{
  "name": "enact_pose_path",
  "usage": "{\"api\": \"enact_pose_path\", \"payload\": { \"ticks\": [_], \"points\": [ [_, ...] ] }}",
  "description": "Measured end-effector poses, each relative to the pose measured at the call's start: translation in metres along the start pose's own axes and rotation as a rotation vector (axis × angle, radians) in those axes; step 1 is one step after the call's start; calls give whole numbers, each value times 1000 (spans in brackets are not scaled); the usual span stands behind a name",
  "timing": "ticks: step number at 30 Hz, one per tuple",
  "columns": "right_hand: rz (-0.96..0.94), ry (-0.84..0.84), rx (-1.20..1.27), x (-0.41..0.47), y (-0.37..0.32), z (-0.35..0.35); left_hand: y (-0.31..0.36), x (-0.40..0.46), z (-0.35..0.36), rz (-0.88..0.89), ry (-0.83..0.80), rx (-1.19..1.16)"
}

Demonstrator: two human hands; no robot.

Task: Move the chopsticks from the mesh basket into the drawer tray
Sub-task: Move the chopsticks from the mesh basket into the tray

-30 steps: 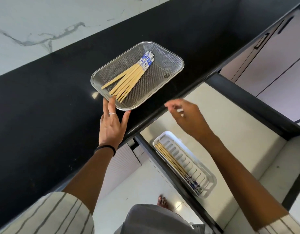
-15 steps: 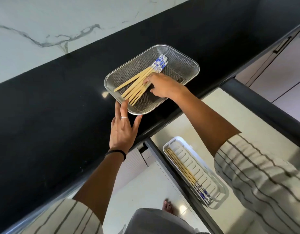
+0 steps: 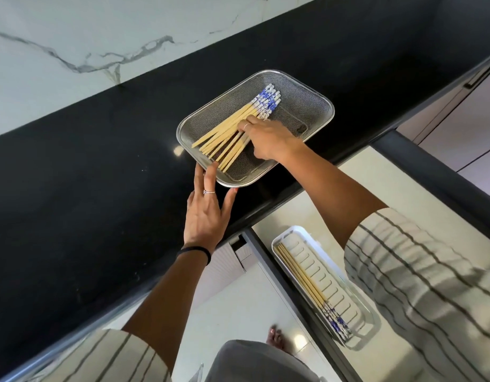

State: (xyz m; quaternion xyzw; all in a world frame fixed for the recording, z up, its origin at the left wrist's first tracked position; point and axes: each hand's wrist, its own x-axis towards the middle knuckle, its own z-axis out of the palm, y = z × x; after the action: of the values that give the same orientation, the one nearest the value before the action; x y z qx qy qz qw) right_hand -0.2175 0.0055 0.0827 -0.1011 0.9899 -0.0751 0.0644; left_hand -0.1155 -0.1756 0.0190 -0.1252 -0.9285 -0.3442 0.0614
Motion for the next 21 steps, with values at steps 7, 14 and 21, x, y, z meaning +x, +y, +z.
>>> {"api": "enact_pose_path", "payload": {
  "ticks": [7,14,21],
  "points": [
    [1,46,-127,7,-7,8,-1,1,0,-3,-3,12],
    [-86,118,-245,5,-7,-7,-2,0,0,0,9,15],
    [-234,344,-224,-31,-3,-44,-2,0,0,-1,4,23]
  ]
}}
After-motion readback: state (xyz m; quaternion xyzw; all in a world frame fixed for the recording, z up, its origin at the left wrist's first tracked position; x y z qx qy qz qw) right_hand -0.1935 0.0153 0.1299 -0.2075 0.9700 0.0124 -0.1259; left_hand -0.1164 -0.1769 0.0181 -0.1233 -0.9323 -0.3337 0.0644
